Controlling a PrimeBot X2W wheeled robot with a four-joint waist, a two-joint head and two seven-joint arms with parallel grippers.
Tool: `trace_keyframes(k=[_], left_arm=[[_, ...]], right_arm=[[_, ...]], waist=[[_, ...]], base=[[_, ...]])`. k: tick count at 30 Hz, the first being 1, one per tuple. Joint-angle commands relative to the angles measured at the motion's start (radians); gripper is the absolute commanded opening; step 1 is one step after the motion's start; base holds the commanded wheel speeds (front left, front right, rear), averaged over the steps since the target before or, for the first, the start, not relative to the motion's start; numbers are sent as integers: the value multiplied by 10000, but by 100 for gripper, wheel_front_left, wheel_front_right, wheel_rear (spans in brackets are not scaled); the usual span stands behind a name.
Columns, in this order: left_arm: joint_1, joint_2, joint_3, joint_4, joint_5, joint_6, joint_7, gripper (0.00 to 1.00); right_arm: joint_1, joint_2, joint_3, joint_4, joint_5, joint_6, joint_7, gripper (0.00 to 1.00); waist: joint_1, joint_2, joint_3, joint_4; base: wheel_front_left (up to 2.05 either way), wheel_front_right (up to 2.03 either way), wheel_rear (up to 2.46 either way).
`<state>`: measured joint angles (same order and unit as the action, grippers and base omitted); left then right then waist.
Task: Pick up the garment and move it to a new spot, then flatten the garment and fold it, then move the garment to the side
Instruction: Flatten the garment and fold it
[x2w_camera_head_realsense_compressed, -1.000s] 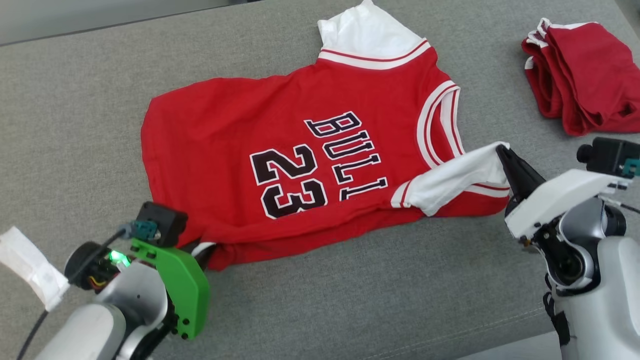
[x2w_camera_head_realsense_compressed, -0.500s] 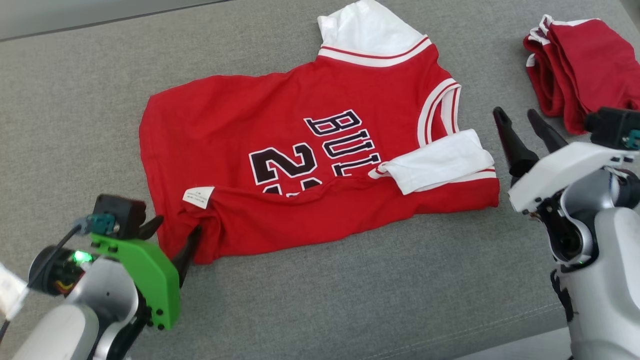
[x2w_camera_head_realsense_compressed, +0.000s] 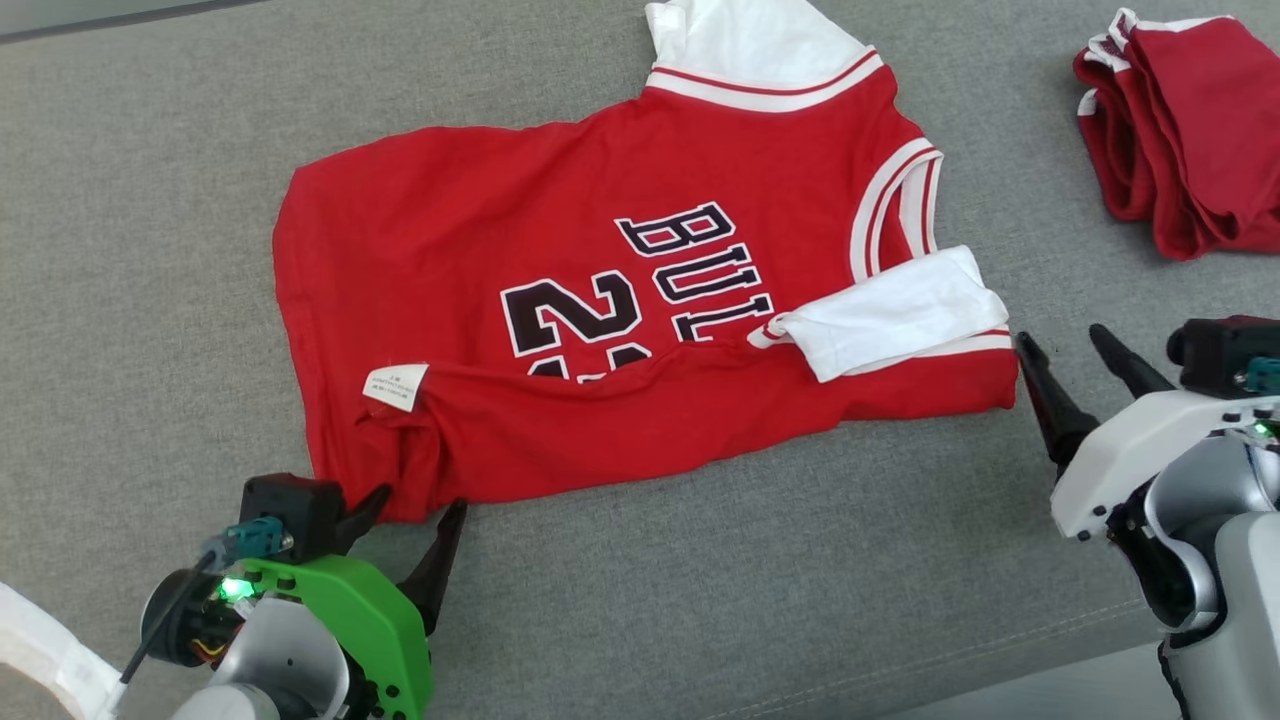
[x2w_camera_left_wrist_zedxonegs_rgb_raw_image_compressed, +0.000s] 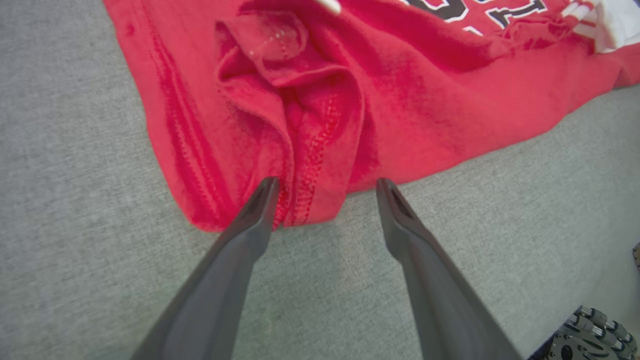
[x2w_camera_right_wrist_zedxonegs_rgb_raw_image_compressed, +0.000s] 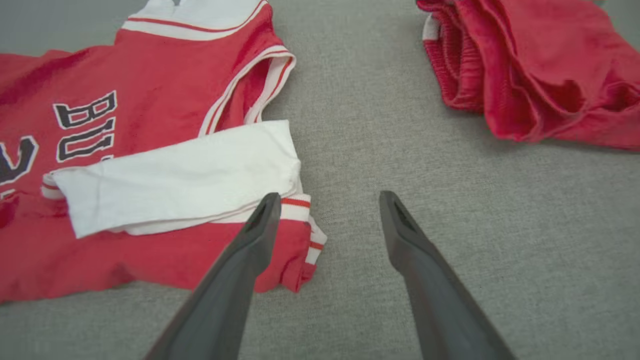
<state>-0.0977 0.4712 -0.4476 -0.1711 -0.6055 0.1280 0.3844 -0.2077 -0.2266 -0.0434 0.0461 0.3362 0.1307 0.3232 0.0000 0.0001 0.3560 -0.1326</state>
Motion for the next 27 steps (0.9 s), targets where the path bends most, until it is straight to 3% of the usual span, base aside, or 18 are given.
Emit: trace_keyframes(k=[1,11,13,14,16,17,18,19,27], left_arm=[[-125,-64,-29,143,84,42,-55,100],[-496,-370,-124,1360,271,-2,-605,100],[-541,-409,-171,1495,261,-37,-662,65],[-539,-426,-189,1530,241,-55,-689,38],[-544,-444,-209,1623,197,-128,-722,9],[-539,-458,-220,1662,159,-142,-762,0],[-525,-455,-229,1697,135,-183,-793,0],[-511,-438,-235,1710,116,-210,-787,0],[-203,-98,15,1176,-295,-480,-824,0]], right_arm=[[-43,-49,138,84,-163,-2,24,100],[-328,12,656,1038,-242,-2,36,100],[-412,61,846,1237,-97,-2,72,100],[-437,68,914,1305,-36,-2,78,100],[-462,63,1063,1438,85,-2,107,47],[-475,32,1123,1491,135,-2,106,36],[-487,12,1162,1562,207,-2,89,12],[-494,4,1175,1615,262,-2,77,0],[-703,-435,1217,1920,884,-11,-78,0]], waist=[[0,-1,67,-25],[0,-1,132,14],[0,-1,117,43],[0,-1,111,57],[0,-1,90,93],[0,-1,83,107],[0,-1,73,123],[0,-1,63,136],[0,-1,-132,251]], base=[[0,0,0],[0,0,0],[0,0,0],[0,0,0],[0,0,0],[0,0,0],[0,0,0],[0,0,0],[0,0,0]])
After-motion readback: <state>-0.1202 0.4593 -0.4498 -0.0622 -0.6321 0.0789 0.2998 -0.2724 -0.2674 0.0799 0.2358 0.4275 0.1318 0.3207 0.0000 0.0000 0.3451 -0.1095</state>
